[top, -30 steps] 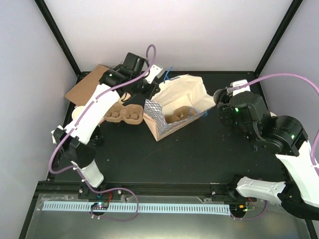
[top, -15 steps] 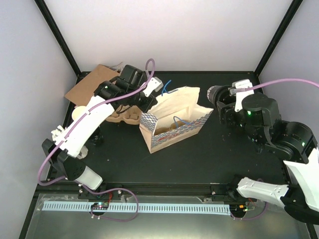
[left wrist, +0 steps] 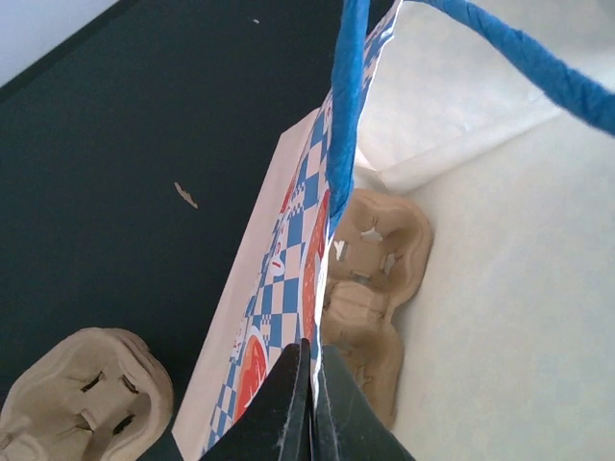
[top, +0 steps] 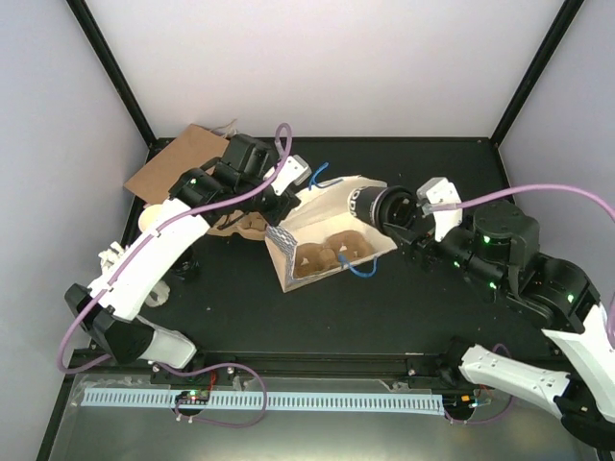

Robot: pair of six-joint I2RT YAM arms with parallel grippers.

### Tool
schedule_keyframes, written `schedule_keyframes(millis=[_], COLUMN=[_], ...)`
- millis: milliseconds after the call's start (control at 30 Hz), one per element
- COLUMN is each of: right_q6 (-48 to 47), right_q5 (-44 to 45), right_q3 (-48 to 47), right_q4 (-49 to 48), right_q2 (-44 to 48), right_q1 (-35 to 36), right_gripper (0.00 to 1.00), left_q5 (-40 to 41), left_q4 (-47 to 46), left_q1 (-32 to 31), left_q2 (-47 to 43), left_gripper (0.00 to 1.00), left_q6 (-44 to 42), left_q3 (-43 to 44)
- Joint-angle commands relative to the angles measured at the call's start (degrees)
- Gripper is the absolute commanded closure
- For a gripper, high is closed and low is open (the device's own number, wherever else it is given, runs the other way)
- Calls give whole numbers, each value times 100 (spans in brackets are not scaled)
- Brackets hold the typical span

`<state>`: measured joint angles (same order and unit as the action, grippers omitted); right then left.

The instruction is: Pack the takeout coffee

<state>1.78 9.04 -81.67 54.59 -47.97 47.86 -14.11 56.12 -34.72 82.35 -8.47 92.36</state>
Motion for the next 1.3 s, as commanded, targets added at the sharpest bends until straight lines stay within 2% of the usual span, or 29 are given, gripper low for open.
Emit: schedule_keyframes(millis=[0, 167, 433, 567, 667, 800, 1033, 1267], right_q6=[-368, -600, -905, -1071, -1223, -1386, -1601, -1780], right_q5=[-864, -1476, -440, 11, 370, 774, 2005, 2282], right_q3=[-91, -129, 709, 1101, 1423, 1645, 1771, 1972], right_q4=[-289, 213, 298, 326, 117, -49, -475, -920], right_q2=[-372, -939, -1090, -1171, -1182, -1346, -1389, -1471], right_q1=[-13, 179, 1310, 2169, 2880, 3449, 3573, 3571], right_gripper=[38, 42, 43, 43, 43, 42, 42, 41], left_q5=[148, 272, 629, 821, 749, 513, 586, 657], left_q4=[-330, -634, -1260, -1466, -1595, -1591, -1672, -1812], left_q1=[-90, -165, -484, -647, -790, -1096, -1456, -1581], left_q2=[-314, -618, -1366, -1714, -1968, -2223, -2681, -2914], left_gripper=[98, 98, 98, 98, 98, 98, 98, 98], left_q6=[-191, -294, -567, -683, -755, -861, -803, -747], left_q3=[-82, -411, -1253, -1590, -1866, -2204, -2733, -2870])
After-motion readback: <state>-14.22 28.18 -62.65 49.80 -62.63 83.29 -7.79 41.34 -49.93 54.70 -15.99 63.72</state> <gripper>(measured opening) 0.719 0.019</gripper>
